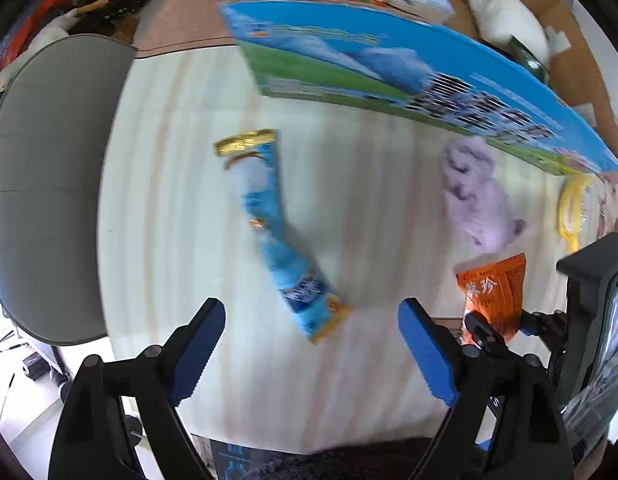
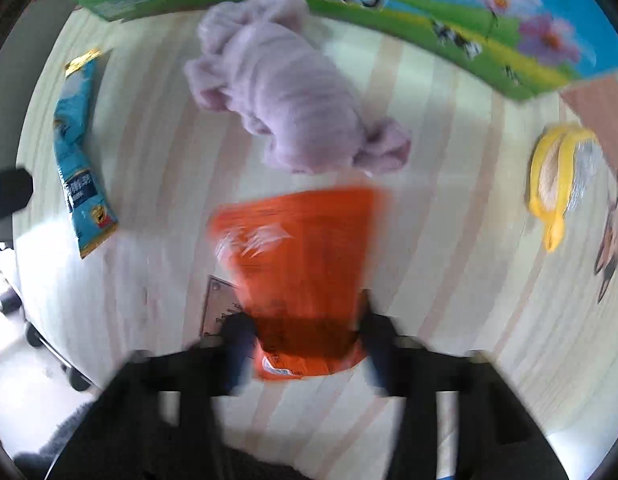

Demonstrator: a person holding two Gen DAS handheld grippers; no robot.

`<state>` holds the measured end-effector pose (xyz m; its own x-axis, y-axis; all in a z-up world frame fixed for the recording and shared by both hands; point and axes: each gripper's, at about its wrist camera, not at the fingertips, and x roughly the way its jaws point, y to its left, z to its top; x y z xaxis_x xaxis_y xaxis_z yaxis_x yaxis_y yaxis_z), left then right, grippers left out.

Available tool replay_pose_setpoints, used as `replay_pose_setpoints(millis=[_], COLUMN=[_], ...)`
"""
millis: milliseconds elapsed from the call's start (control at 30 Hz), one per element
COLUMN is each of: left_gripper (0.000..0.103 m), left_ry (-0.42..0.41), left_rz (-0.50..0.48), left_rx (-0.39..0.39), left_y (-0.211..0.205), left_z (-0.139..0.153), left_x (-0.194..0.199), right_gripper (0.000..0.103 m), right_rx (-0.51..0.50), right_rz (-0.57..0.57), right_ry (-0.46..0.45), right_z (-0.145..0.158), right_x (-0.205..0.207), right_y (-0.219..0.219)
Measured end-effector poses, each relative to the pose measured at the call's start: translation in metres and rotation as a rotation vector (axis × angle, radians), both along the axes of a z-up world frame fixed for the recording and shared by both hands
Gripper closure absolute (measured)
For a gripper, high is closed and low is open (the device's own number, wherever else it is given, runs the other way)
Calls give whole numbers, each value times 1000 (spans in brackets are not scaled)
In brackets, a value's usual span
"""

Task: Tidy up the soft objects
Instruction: 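Grasp the orange snack bag with right tool while left tool grasps lilac cloth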

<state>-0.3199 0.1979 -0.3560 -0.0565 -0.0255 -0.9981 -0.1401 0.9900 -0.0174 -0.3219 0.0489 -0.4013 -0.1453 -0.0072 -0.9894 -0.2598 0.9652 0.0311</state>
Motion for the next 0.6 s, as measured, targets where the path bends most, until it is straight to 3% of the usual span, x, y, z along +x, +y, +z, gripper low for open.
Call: replay_pose_setpoints(millis=[67, 133, 400, 467, 600], left_gripper=[35, 43, 40, 40, 41], left_ry=[-3, 14, 48, 39, 26], left_rz=[1, 13, 205, 228, 238], left_rx=[-32, -103, -378, -380, -290], left_y=[-12, -27, -73, -80, -87], left_z=[2, 0, -30, -39, -63], left_x=[2, 8, 44, 51, 66], right_gripper=[65, 65, 65, 65, 65], right_rx=[12, 27, 12, 10, 20], right_rz=[-67, -125, -323, -349, -390], right_ry=[-10, -17, -20, -11, 19], right_z=[7, 15, 21, 17, 10], right_x=[-2, -4, -7, -9, -15], right_y=[-17, -38, -130, -143, -161])
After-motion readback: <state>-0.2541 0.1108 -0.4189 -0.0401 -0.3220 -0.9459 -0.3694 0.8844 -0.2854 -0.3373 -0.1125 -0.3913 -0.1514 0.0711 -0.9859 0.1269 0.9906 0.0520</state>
